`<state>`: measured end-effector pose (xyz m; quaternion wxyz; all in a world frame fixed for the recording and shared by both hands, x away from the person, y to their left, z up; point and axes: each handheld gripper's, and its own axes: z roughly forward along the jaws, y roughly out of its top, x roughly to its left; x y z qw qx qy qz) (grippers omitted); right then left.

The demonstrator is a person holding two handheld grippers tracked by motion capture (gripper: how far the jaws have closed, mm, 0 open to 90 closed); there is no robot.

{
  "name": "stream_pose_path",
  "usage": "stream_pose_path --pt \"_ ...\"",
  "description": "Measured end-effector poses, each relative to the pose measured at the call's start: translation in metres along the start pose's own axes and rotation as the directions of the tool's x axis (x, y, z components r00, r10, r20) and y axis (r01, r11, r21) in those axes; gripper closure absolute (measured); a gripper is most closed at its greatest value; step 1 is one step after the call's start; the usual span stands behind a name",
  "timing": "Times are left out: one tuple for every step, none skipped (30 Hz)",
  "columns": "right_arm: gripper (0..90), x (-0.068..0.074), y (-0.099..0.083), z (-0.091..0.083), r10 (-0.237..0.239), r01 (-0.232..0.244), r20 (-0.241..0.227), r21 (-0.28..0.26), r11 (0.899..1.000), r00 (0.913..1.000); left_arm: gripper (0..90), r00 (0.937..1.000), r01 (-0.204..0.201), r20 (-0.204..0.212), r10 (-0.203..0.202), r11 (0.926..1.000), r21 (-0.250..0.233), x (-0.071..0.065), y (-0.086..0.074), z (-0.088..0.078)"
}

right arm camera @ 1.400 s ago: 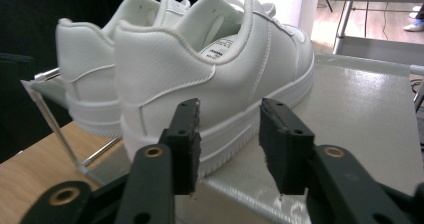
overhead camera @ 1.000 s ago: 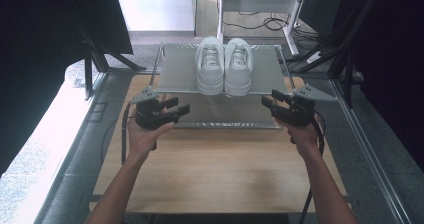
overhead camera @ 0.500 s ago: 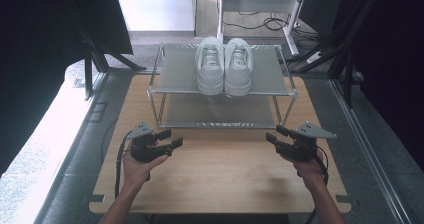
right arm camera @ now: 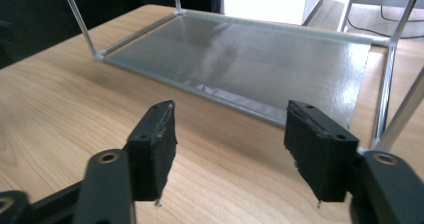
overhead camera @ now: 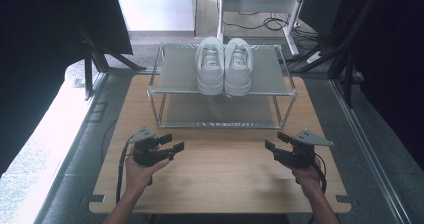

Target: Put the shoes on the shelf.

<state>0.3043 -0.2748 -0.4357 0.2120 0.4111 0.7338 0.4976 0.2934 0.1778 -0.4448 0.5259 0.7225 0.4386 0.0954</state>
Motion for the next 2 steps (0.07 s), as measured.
stream_pose_path --pt "36.5 0.0000 0.0000 0.0000 0.000 0.000 0.000 0.000 1.000 1.0000 34.9 1.0000 0.000 0.000 0.000 1.0000 0.000 0.0000 0.0000 0.0000" --pt "35.6 -0.0001 -0.0016 0.0001 0.000 0.000 0.006 0.003 1.000 1.0000 34.9 1.0000 -0.001 0.001 0.001 1.0000 0.005 0.0002 -0.0012 0.0012"
